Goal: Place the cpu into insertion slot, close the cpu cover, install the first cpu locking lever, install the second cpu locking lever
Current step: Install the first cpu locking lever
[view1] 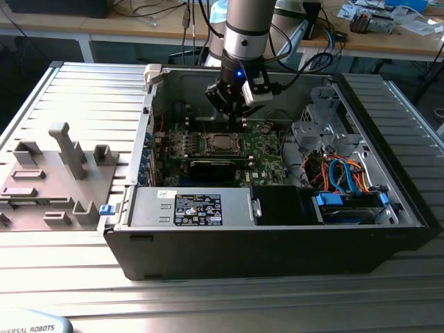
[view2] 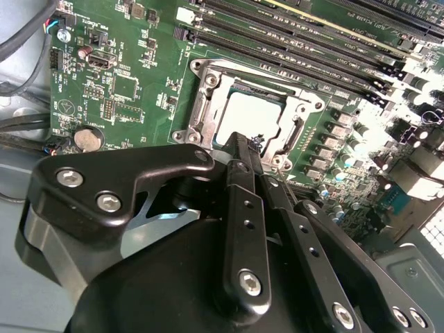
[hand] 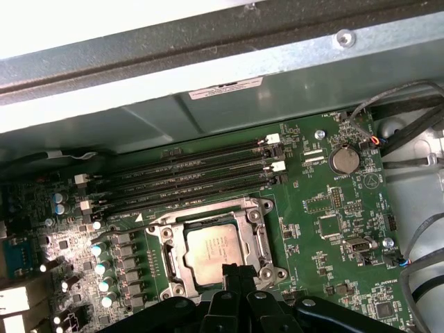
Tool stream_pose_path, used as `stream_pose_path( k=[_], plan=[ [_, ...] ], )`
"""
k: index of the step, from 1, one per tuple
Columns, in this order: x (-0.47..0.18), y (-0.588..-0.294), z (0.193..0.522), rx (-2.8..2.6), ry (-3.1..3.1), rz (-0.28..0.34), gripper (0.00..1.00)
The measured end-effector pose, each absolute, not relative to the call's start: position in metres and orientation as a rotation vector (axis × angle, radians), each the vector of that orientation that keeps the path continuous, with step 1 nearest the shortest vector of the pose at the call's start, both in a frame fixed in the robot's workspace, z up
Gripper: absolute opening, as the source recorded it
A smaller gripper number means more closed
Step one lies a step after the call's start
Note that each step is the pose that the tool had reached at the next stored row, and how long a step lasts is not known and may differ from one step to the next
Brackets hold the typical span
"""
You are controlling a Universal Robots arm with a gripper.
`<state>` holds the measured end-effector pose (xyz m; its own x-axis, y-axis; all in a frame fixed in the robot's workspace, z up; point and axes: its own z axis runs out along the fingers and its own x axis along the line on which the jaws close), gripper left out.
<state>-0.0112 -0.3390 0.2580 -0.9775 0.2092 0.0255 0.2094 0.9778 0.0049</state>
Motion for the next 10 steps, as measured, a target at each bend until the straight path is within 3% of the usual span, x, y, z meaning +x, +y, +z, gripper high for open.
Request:
stream_pose_path(
  k=[10],
  plan=[
    [-0.0112,-0.3391,0.258,-0.317,-3.101,-0.012,0.11]
  ],
)
